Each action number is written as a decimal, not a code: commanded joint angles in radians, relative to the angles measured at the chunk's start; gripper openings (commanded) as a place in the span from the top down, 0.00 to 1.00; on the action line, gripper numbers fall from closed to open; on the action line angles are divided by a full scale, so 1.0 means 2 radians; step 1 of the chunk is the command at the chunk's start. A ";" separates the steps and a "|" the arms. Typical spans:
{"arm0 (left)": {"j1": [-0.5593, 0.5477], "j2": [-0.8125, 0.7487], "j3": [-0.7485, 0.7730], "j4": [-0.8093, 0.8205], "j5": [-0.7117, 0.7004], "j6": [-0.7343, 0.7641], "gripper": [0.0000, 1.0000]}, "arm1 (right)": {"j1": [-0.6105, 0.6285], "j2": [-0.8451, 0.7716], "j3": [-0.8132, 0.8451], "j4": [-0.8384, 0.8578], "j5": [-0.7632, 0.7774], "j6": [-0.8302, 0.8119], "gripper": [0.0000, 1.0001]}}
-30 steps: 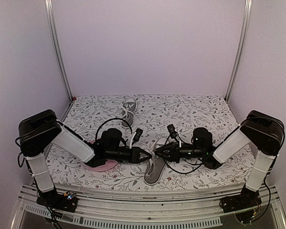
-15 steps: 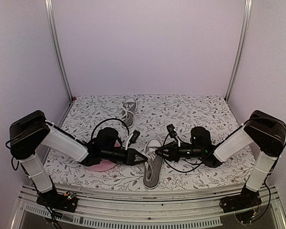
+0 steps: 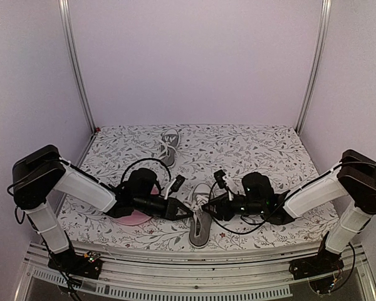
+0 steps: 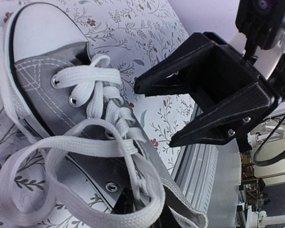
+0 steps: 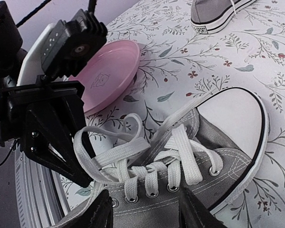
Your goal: Tie the shoes
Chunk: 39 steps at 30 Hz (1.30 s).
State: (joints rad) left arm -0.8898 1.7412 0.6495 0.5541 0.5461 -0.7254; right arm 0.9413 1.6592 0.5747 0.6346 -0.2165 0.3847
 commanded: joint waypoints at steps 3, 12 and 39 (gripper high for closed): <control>0.001 -0.011 -0.001 -0.006 0.009 0.001 0.99 | 0.001 -0.014 -0.003 -0.012 0.024 -0.002 0.52; 0.000 -0.061 -0.013 -0.139 0.041 0.075 1.00 | 0.002 -0.047 -0.001 -0.044 0.045 -0.014 0.52; 0.000 -0.316 -0.093 -0.343 0.028 0.104 1.00 | 0.036 0.061 0.269 -0.313 0.122 -0.029 0.53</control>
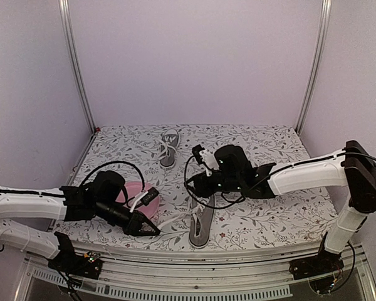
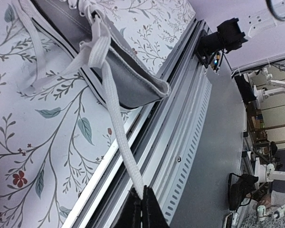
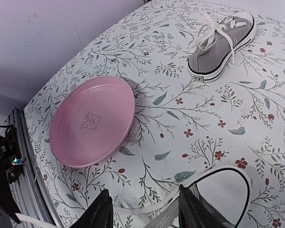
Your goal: Tie the shoes
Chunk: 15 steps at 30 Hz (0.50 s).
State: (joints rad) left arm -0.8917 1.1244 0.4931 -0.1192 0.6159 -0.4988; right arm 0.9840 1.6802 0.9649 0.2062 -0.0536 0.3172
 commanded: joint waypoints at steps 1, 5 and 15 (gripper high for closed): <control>0.001 -0.005 -0.017 -0.003 -0.006 -0.010 1.00 | 0.019 0.066 0.096 -0.120 0.044 0.009 0.53; -0.009 0.015 -0.020 0.015 -0.002 -0.011 1.00 | 0.037 0.137 0.177 -0.171 0.030 0.025 0.53; -0.062 0.092 -0.015 0.101 0.001 -0.028 1.00 | 0.061 0.208 0.252 -0.278 0.053 0.124 0.53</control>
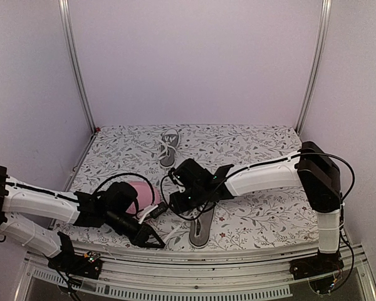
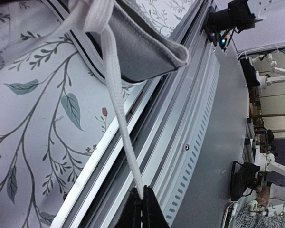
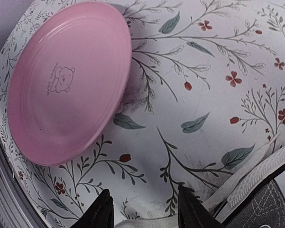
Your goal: Tie the shoes
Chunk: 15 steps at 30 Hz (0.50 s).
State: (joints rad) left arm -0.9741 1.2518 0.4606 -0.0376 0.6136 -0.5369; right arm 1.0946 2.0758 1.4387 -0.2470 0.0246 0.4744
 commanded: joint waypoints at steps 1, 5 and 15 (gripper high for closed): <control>-0.026 0.039 0.005 0.067 0.001 -0.010 1.00 | 0.006 0.011 0.014 -0.059 0.014 0.052 0.53; -0.048 0.077 0.021 0.101 -0.003 -0.017 1.00 | 0.006 0.009 0.000 -0.099 0.059 0.073 0.50; -0.067 0.130 0.055 0.117 -0.027 -0.013 1.00 | -0.001 0.015 0.003 -0.133 0.088 0.089 0.44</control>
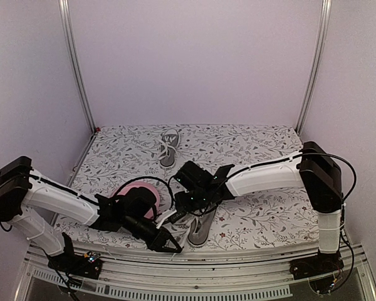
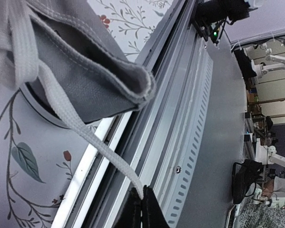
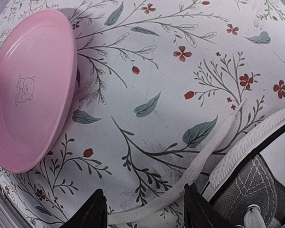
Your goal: Tie the shoes
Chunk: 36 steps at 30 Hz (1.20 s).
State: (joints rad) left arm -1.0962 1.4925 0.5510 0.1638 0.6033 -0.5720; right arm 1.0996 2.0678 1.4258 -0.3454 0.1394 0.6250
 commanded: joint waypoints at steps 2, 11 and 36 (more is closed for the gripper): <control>-0.006 0.009 0.009 0.010 -0.034 0.003 1.00 | -0.004 0.032 0.029 -0.108 0.046 0.016 0.44; 0.000 -0.003 -0.001 0.032 -0.066 -0.019 1.00 | -0.013 0.069 0.044 -0.154 0.062 0.035 0.42; 0.023 -0.030 -0.029 0.050 -0.079 -0.035 1.00 | -0.038 0.016 0.024 -0.002 0.036 -0.003 0.98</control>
State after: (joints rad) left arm -1.0683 1.4719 0.5159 0.2447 0.4686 -0.6323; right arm 1.0424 2.2017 1.5520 -0.3954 0.2024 0.6544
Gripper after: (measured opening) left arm 0.004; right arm 0.022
